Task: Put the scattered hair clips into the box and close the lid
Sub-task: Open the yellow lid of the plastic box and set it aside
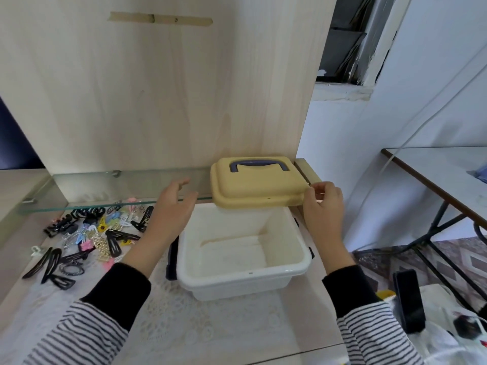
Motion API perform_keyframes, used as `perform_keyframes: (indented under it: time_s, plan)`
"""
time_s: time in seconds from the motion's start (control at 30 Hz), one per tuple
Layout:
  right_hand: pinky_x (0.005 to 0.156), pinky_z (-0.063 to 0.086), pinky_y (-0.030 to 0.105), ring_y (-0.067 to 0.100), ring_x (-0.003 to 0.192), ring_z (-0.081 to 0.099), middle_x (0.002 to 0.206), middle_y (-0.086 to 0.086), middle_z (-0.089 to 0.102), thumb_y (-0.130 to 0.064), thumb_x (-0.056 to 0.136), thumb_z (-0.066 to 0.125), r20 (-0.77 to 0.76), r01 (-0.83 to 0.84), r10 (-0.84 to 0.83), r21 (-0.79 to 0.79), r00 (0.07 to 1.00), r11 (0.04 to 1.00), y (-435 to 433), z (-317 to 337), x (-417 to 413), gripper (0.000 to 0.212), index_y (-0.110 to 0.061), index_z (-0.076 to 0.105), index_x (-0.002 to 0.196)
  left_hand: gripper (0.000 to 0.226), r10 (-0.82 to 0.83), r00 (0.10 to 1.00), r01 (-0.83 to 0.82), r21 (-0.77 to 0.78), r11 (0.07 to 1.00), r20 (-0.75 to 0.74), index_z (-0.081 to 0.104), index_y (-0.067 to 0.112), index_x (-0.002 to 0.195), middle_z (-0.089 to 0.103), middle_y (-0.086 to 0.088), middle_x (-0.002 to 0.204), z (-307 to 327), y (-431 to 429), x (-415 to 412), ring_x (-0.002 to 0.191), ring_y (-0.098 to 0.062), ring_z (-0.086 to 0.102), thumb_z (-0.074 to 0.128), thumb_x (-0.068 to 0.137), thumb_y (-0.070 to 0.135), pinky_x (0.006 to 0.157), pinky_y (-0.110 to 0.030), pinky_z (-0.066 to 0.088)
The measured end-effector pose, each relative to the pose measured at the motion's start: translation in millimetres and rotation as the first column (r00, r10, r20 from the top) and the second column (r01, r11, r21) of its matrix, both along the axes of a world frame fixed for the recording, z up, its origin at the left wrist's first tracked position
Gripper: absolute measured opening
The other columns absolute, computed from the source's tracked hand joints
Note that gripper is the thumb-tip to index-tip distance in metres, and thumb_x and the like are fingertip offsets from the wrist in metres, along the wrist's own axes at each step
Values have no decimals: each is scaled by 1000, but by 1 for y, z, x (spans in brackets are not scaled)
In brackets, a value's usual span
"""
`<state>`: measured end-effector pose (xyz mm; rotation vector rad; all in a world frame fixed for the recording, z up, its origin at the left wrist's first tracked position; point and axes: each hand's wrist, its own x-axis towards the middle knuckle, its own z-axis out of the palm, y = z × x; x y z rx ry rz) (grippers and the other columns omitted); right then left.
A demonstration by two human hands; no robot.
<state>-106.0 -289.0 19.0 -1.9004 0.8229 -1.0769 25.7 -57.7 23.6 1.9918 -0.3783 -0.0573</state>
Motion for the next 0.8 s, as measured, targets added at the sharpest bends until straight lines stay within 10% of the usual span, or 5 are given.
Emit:
perform_keyframes:
  time_s: [0.27,0.5,0.8]
  plan:
    - [57,36,21,16,73,52,89,4,57,-24,90,56,-27,-61,67,179,997,982,13,-15,-12,15,-9,54,91,31,59,996,-48,-149,988,69,56,27,119,54,8,125,-17,19,-21,115,-7,48,58,90,17,96,-27,37]
    - [55,32,27,18,62,38,63,3,42,-26,90,51,-60,-212,249,361,967,908,23,-14,-21,31,-11,44,64,26,4,981,-59,-279,958,-193,60,24,118,62,11,111,-23,21,-39,104,-12,59,49,95,21,90,-35,48]
    - [62,40,26,18,71,51,81,7,56,-25,92,52,-130,-310,389,402,912,862,30,-4,-22,28,1,62,90,32,-47,963,-46,-333,942,-265,66,25,112,63,15,104,-11,22,-48,96,-6,59,44,93,11,73,-25,47]
